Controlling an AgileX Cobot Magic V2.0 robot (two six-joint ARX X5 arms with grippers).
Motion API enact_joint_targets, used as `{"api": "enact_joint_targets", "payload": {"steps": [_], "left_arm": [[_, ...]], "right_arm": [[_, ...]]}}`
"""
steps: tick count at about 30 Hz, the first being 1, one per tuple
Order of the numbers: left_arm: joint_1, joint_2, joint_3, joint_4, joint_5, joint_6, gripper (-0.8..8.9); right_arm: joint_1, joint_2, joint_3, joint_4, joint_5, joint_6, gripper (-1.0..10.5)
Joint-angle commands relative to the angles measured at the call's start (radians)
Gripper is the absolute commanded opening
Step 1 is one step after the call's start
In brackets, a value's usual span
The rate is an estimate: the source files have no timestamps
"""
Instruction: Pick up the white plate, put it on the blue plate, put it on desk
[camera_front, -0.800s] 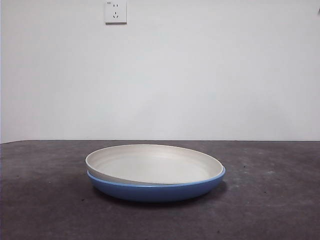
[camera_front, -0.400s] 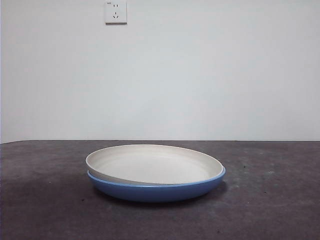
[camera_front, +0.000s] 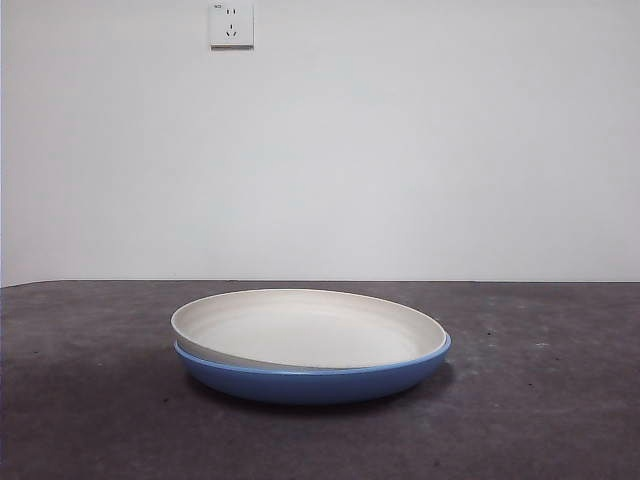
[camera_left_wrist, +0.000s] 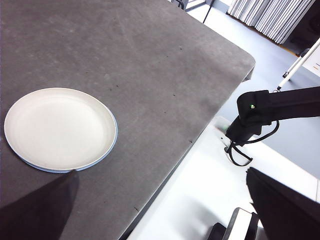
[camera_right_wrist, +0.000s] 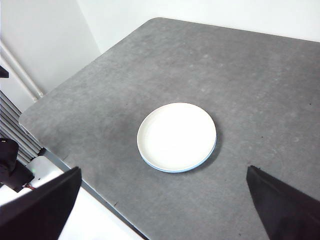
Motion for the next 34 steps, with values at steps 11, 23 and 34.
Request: {"api": "enact_joint_targets", "payload": {"steps": [11,23,34], "left_arm": [[-0.006,0.002,0.011,0.011,0.006,0.004,0.25],[-0.006,0.002,0.011,0.011,0.006,0.005,0.25],[0.245,-0.018,-0.077,0.048,0.008,0.026,0.25]], "right_arm": [[0.004,0.006,0.016,-0.071,-0.022,-0.005,0.2],[0.005,0.006,0.016,-0.071,-0.022,-0.006,0.2],[0.005,0.006,0.016,-0.071,-0.022,-0.006,0.2]]}}
